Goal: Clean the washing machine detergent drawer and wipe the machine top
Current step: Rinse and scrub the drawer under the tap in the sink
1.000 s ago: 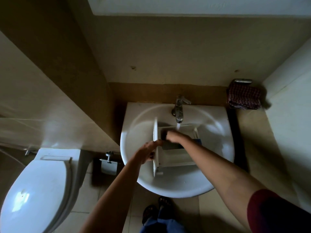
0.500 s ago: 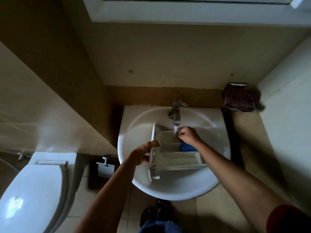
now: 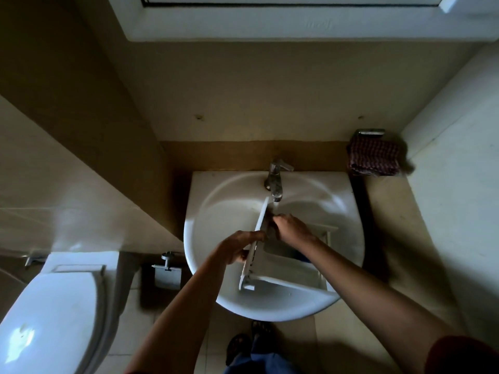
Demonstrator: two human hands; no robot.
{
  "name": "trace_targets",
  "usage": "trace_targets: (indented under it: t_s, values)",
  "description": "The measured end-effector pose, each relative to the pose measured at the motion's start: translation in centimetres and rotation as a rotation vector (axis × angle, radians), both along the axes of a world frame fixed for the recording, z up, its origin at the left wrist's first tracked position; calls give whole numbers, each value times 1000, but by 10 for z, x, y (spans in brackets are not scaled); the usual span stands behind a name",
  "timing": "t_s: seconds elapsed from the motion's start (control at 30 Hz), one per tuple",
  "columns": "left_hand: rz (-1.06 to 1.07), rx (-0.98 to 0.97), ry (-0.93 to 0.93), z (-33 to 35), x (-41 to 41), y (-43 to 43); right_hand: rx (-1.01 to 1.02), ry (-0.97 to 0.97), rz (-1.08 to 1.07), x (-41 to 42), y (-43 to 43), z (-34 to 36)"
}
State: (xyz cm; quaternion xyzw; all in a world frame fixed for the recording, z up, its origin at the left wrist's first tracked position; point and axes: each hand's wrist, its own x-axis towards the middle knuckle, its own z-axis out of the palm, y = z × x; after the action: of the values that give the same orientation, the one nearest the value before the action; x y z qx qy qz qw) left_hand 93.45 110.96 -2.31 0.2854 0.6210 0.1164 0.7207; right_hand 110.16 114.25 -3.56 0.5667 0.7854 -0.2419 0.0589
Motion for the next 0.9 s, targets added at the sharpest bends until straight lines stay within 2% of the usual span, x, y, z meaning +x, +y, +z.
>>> trace_targets:
  t_s: [0.23, 0.33, 0.6, 0.77, 0.9]
  values:
    - [59, 9, -23, -7, -5, 0, 5, 16, 80, 8, -8, -4]
    - [70, 15, -28, -7, -6, -1, 80, -11, 78, 11, -9, -3]
    - [47, 60, -24, -8, -9, -3, 240, -200, -108, -13, -21, 3]
    - [89, 54, -19, -7, -9, -5, 168, -165, -48, -21, -23, -5]
    - [160, 39, -29, -4, -15, -7, 201, -195, -16, -14, -13, 1]
